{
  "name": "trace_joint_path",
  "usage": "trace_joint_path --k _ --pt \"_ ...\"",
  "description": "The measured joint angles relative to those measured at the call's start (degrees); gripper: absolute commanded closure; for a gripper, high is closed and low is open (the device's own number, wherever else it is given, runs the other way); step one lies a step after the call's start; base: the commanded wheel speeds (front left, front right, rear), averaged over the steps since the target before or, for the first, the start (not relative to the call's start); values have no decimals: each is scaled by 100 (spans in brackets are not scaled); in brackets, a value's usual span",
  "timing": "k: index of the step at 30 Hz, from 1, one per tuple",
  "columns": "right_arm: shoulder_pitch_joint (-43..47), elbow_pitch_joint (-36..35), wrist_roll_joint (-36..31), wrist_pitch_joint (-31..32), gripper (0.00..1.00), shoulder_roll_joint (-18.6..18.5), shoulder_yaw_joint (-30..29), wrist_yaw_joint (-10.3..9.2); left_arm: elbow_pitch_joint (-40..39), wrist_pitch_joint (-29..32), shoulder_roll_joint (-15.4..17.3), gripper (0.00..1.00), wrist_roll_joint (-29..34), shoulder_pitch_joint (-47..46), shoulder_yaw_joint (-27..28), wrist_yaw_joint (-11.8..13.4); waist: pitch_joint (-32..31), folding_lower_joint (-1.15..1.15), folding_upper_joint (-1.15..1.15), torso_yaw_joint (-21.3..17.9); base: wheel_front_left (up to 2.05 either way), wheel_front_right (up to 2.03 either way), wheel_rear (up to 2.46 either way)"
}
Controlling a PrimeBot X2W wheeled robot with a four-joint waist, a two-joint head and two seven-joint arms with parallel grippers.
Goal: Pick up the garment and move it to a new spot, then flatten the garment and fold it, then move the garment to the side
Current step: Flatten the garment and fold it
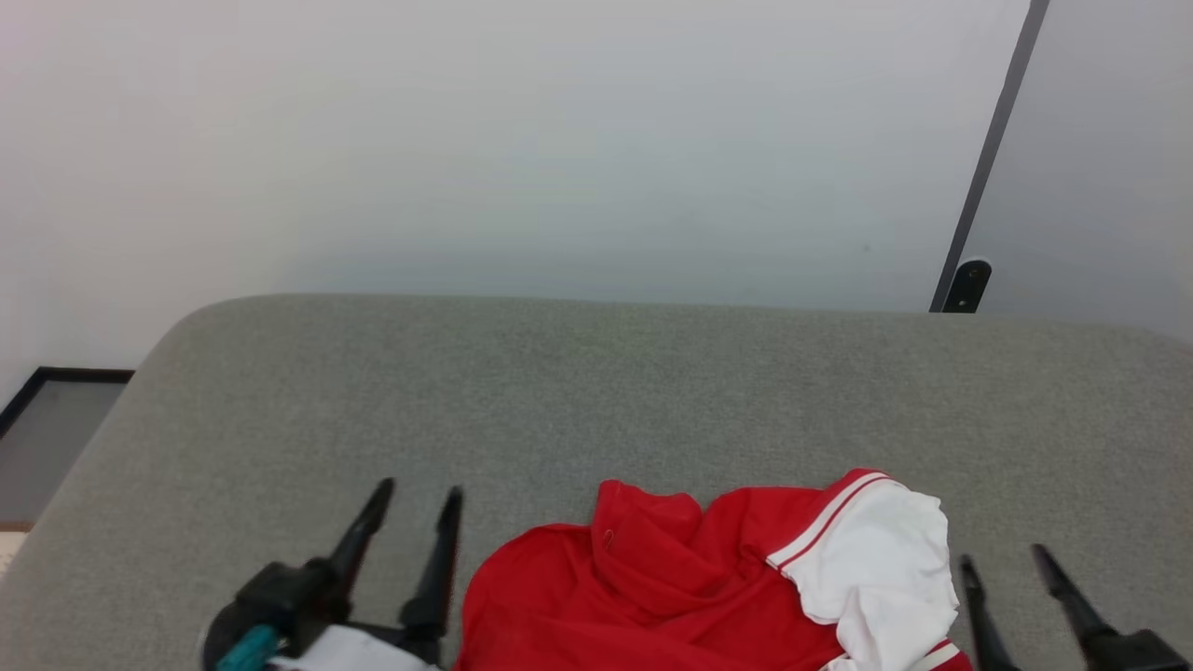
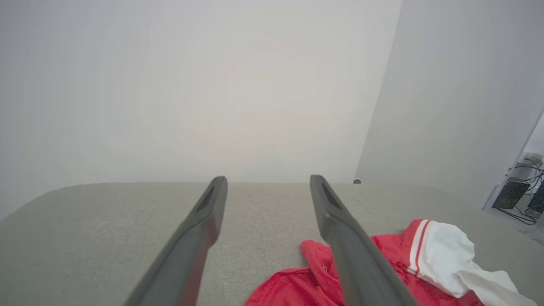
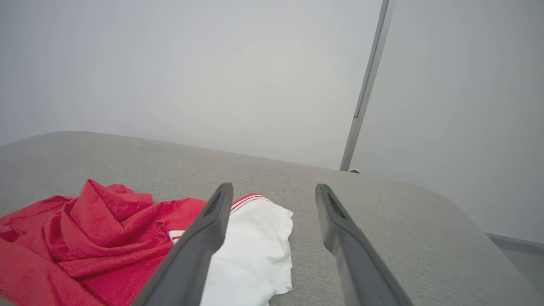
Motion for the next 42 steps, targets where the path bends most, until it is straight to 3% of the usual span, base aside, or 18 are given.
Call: trace_joint_path --k 11,25,34,42 --pt "169 -196 -122 -1 0 16 -358 0 -293 0 37 0 503 430 1006 -29 93 0 0 -264 0 0 0" --pt "17 38 -40 1 0 -108 -4 0 -290 0 30 0 549 450 1031 -34 311 0 0 -638 0 0 0" --pt "-636 259 578 679 0 -848 615 0 -27 0 244 0 369 101 1073 -34 355 0 0 -252 0 0 0" --pt "-1556 374 2108 2572 0 -1789 1496 0 124 0 16 0 347 -135 710 -34 437 0 0 339 0 0 0"
